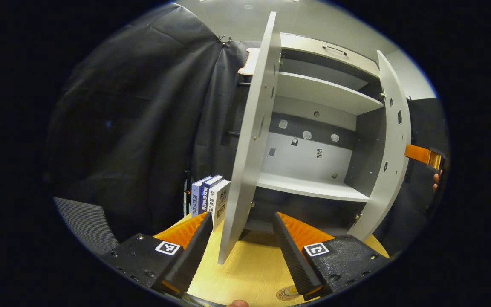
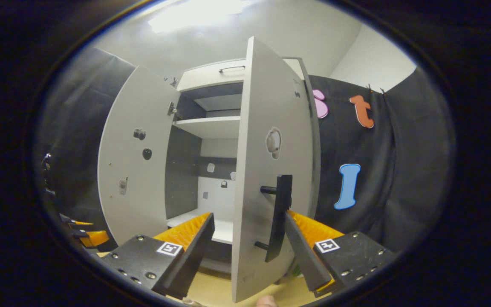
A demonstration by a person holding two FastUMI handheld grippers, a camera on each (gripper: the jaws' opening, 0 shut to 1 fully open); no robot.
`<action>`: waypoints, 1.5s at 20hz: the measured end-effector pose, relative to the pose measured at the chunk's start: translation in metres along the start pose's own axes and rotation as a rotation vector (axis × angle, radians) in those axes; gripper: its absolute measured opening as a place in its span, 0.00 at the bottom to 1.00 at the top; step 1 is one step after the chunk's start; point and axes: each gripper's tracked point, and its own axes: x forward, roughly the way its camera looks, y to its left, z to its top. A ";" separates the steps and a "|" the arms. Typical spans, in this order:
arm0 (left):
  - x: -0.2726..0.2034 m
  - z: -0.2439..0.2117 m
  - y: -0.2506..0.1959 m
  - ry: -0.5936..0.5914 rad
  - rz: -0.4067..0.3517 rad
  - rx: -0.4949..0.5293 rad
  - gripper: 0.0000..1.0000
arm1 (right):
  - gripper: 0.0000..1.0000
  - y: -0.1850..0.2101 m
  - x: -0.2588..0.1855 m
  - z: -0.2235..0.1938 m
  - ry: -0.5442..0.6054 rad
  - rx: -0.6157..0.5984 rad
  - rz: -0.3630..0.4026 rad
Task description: Grasp the bottle in the cabinet with the left hand and place it on the coaster, then close the right door with the right hand and the left door with the left hand.
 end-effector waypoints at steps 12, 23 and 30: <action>0.006 -0.001 0.031 0.014 0.063 -0.006 0.84 | 0.93 0.054 0.010 0.002 0.013 0.060 0.136; 0.025 0.004 0.050 0.011 0.088 -0.007 0.90 | 0.98 0.056 0.013 -0.001 0.024 0.048 0.113; 0.047 0.009 0.061 0.004 0.085 0.014 0.90 | 0.98 0.051 0.016 -0.002 0.017 0.043 0.061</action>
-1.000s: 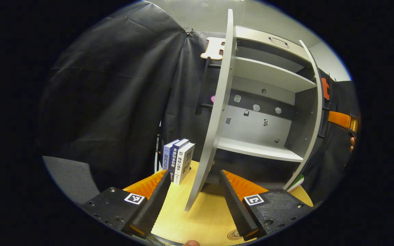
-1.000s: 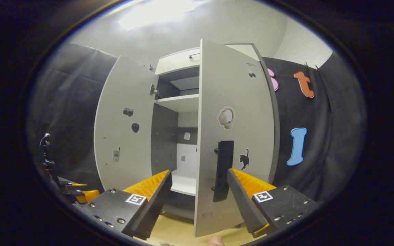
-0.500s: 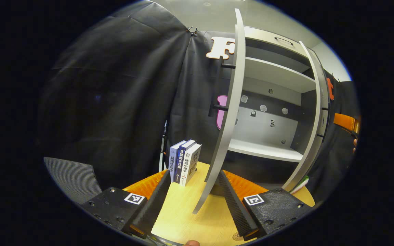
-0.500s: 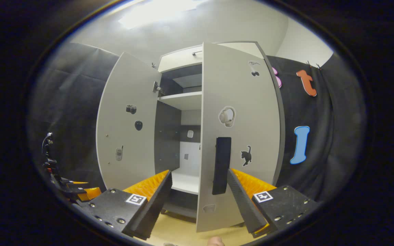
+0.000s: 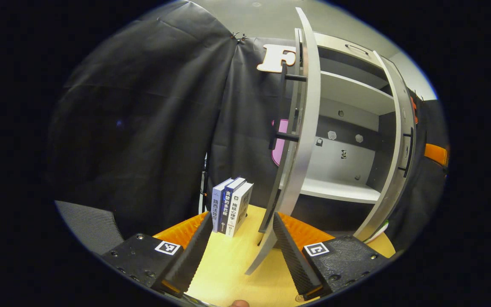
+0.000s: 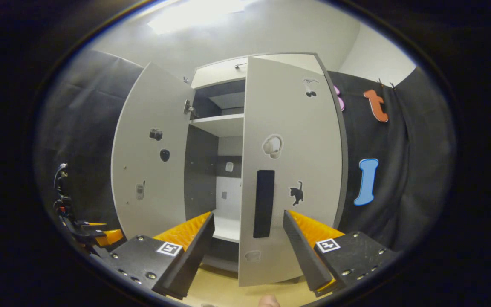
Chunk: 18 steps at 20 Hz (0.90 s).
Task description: Grasp the bottle in the cabinet with the left hand and place it on the coaster, then close the right door with the right hand and the left door with the left hand.
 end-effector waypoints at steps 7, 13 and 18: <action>0.015 0.005 0.006 0.004 -0.024 0.001 0.90 | 0.98 -0.002 0.003 -0.003 -0.012 0.009 -0.038; 0.022 0.008 0.000 0.002 -0.064 0.034 0.90 | 0.98 -0.003 0.001 -0.007 -0.008 0.021 -0.059; 0.025 0.007 -0.002 0.011 -0.107 0.039 0.90 | 0.98 -0.008 0.002 -0.010 -0.001 0.025 -0.066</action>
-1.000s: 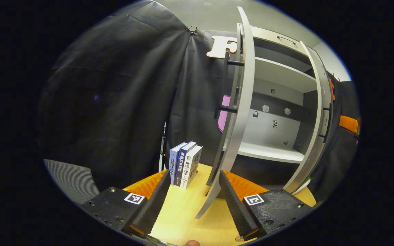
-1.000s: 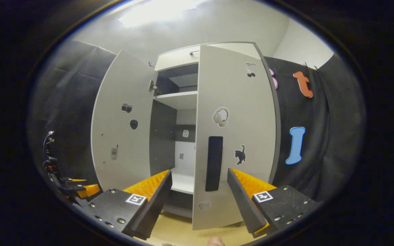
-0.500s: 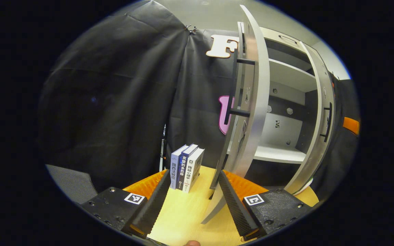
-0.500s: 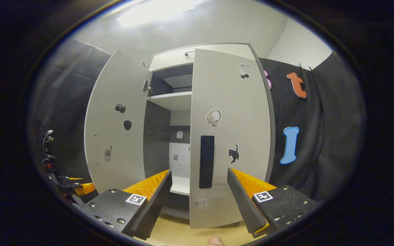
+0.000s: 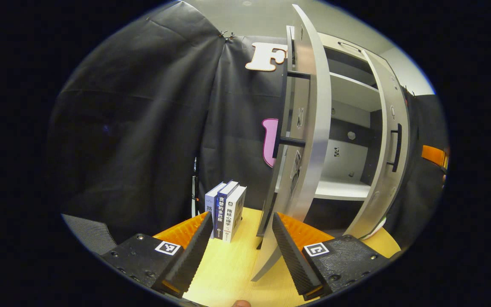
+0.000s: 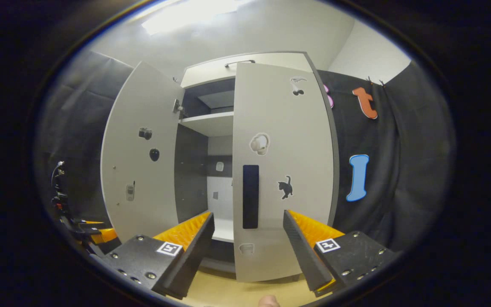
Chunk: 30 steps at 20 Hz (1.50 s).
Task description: Grasp the bottle in the cabinet with the left hand and place it on the coaster, then close the right door with the right hand and the left door with the left hand.
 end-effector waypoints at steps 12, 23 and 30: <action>0.000 -0.003 -0.015 0.001 -0.016 -0.021 0.90 | 0.98 -0.006 0.003 -0.003 0.008 0.014 0.018; -0.002 -0.007 -0.055 0.021 -0.093 0.002 0.90 | 0.98 -0.018 -0.003 -0.005 0.006 0.030 -0.001; -0.001 -0.010 -0.073 0.026 -0.137 0.027 0.90 | 0.98 -0.027 -0.007 -0.006 0.006 0.033 -0.022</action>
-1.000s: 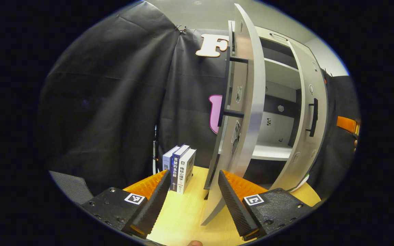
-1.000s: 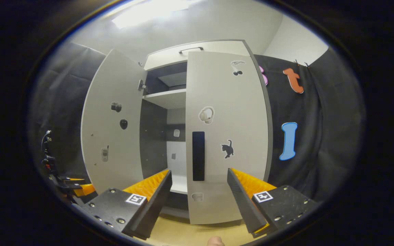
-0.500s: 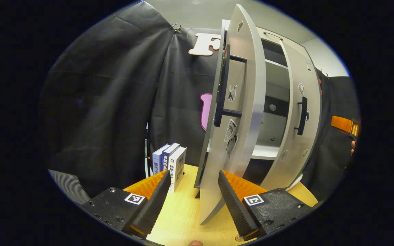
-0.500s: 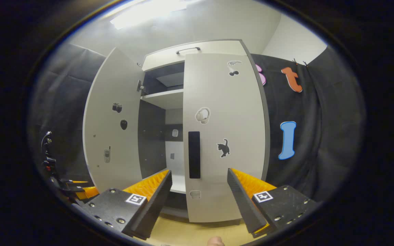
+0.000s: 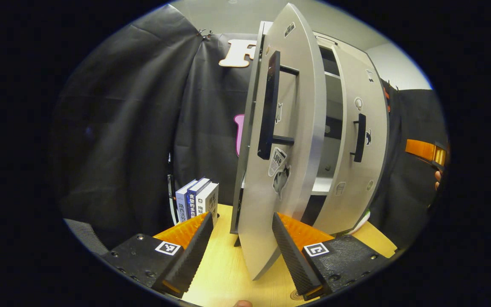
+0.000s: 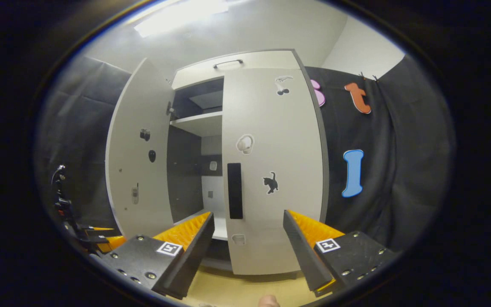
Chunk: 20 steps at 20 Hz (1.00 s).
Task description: Grasp the bottle in the cabinet with the left hand and place it on the coaster, then close the right door with the right hand and the left door with the left hand.
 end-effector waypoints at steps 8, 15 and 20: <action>0.007 -0.002 -0.021 0.005 -0.049 -0.015 0.90 | 0.98 -0.008 0.001 0.000 0.002 0.001 -0.015; 0.016 -0.005 -0.038 0.010 -0.089 -0.013 0.90 | 0.98 -0.013 0.003 -0.004 0.002 0.007 -0.025; 0.022 -0.002 -0.041 0.007 -0.091 -0.016 0.90 | 0.98 -0.020 0.005 -0.004 0.004 0.012 -0.036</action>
